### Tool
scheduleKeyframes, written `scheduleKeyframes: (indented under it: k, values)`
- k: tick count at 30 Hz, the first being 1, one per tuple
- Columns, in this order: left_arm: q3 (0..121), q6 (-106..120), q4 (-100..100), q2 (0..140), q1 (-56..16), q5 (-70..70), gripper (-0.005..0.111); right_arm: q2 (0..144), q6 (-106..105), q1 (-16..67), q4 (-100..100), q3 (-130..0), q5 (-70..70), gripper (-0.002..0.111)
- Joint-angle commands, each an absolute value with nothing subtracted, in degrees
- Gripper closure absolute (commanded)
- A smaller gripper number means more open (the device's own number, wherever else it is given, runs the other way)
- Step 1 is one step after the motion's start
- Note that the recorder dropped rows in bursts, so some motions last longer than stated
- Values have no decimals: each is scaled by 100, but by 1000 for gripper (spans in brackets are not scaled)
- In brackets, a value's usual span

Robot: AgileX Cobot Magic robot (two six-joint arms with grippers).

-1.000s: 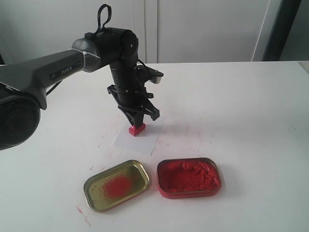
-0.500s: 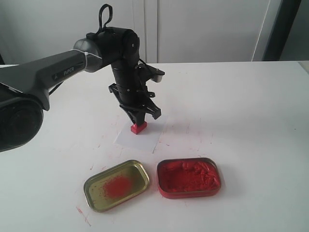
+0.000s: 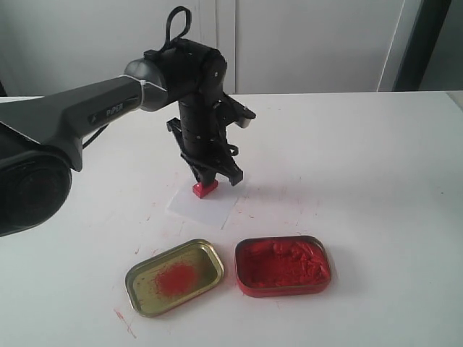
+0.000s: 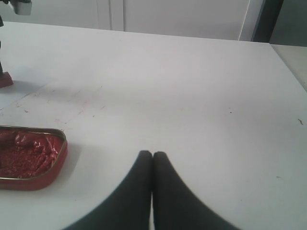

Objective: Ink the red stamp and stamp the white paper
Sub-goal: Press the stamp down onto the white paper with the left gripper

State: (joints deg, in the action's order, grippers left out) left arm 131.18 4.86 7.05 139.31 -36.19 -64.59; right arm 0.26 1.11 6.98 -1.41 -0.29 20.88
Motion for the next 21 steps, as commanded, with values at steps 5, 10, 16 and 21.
scheduleKeyframes:
  k: [5, 10, 16, 21]
  values:
    - [13074, 328, 997, 13829, -3916, -6996, 107, 0, 130, 677, -155, 0, 1995, 108]
    - [13074, 164, 1459, 13829, -4132, -6996, 107, 0, 130, 677, -155, 0, 1995, 108]
    - [13074, 123, 1550, 13839, -4263, -6996, 107, 0, 130, 677, -155, 0, 1995, 108]
    - [13074, 0, 1732, 13863, -4296, -6996, 107, 0, 130, 677, -155, 0, 1995, 108]
